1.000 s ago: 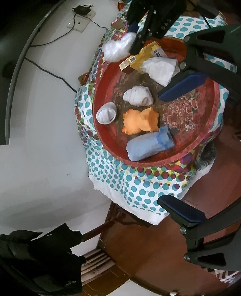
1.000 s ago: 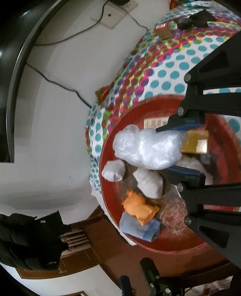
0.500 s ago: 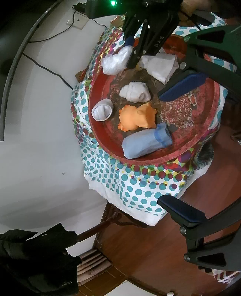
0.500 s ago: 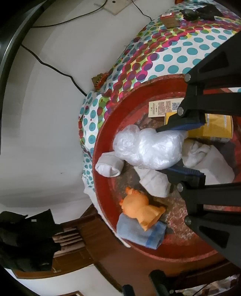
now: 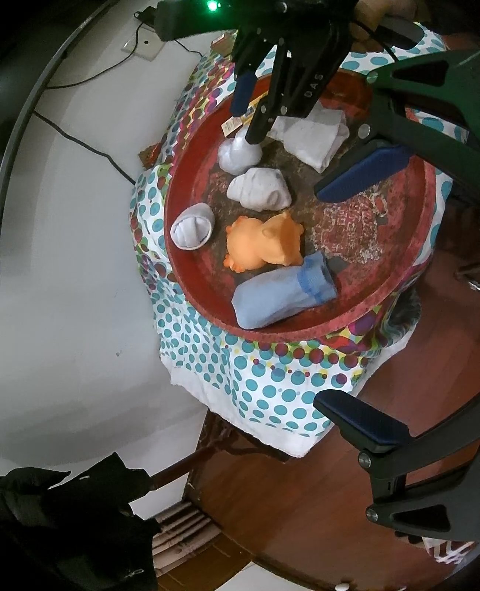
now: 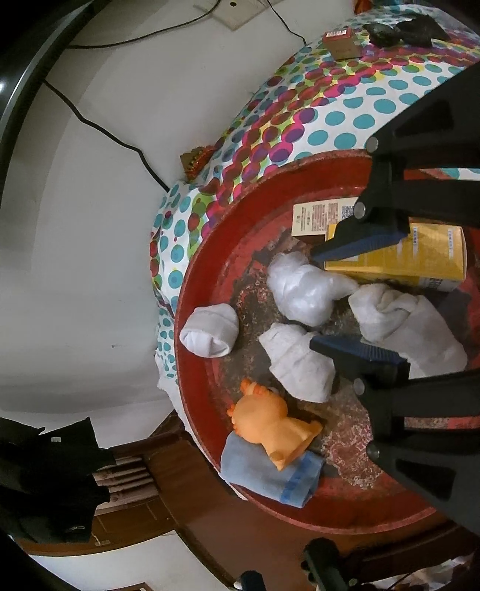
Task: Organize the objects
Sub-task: 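Carry the clear plastic bag onto the red tray and open the right gripper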
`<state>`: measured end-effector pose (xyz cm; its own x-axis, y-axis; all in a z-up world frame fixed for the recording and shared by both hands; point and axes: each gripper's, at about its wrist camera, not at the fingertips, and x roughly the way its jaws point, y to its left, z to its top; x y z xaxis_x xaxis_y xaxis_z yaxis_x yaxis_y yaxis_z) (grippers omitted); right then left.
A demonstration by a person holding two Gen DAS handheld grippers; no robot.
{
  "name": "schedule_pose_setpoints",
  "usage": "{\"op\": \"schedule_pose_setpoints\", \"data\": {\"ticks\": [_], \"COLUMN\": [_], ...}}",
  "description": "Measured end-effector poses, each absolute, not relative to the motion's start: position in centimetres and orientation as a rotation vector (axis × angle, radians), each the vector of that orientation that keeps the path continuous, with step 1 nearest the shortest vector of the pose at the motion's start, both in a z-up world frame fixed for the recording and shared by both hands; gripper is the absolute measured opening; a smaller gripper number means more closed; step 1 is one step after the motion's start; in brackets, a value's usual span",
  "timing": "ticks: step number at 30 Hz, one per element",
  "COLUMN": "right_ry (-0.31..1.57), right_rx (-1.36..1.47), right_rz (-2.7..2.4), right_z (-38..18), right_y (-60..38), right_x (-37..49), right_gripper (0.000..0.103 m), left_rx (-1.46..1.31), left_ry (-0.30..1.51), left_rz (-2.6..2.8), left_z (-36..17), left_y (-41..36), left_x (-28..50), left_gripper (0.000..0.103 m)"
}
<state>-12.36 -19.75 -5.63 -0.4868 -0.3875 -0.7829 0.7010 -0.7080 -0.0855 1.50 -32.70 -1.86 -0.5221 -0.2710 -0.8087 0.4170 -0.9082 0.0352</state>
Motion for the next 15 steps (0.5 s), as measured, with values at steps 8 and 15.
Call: {"op": "schedule_pose_setpoints", "data": {"ticks": [8,15], "right_ry": [0.513,0.482], "right_rx": [0.989,0.975], "right_rz": [-2.226,-2.257], "right_z": [-4.2,-3.0], "right_y": [-18.8,-16.7], "right_x": [-11.9,-11.6], "right_gripper": [0.048,0.05], "left_rx": [1.264,1.272], "left_ry": [0.235,0.222], "left_rz": [-2.451,-2.47], "left_z": [-1.9,-1.9], "left_y": [-32.1,-31.2], "left_x": [1.3,1.2], "left_gripper": [0.101,0.101]}}
